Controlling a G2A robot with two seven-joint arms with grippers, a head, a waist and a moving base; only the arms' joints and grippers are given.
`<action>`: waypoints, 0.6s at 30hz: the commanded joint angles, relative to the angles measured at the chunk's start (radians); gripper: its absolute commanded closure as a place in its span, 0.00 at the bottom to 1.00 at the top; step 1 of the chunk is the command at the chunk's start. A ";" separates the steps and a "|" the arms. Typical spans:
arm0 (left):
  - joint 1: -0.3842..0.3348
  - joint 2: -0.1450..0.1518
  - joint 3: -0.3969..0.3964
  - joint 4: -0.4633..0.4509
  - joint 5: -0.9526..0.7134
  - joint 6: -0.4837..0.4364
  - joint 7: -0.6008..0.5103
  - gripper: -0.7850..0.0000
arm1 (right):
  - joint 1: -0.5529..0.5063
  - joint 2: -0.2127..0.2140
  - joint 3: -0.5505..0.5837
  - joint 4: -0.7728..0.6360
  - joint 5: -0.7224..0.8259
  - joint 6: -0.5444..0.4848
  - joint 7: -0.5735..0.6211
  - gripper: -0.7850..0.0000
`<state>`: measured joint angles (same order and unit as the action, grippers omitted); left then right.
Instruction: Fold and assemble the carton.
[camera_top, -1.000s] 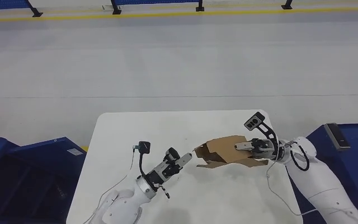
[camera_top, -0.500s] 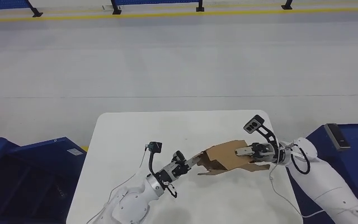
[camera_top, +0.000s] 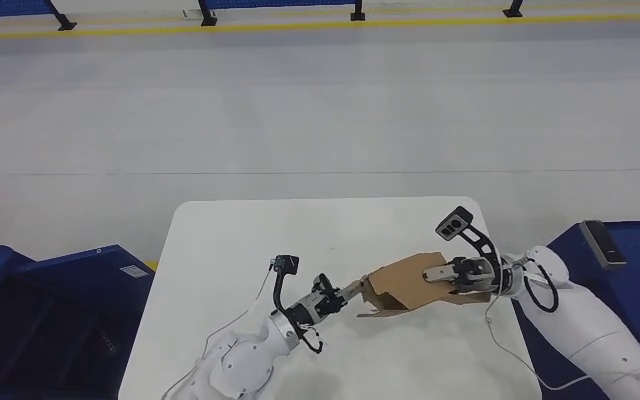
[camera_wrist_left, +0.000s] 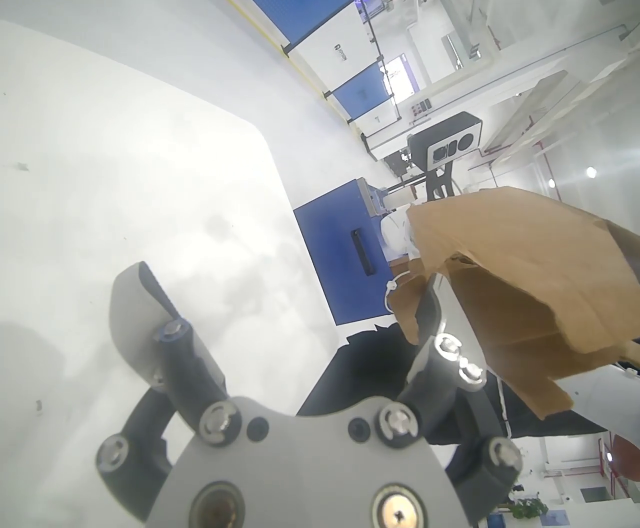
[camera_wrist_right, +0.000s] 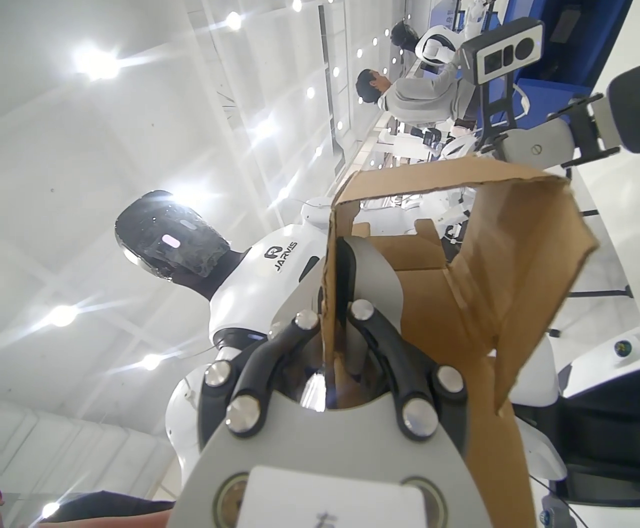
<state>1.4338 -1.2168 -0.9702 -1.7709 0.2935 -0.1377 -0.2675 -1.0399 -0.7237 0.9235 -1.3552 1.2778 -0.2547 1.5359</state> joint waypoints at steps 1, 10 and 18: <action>0.005 0.001 -0.016 -0.002 -0.001 -0.009 0.018 0.00 | 0.001 0.001 -0.002 0.003 0.003 0.005 0.000 1.00; 0.113 0.031 -0.208 -0.103 0.057 -0.114 0.121 0.00 | -0.007 -0.003 0.006 -0.016 -0.007 0.047 -0.060 1.00; 0.235 0.041 -0.292 -0.263 0.707 -0.201 0.606 0.00 | 0.005 -0.015 0.003 -0.021 -0.079 0.210 -0.088 1.00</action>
<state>1.6607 -1.1759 -1.2744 -2.0242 0.8445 -0.3440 0.2555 -1.0366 -0.7370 0.9278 -1.3744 1.2060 -0.0592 1.4443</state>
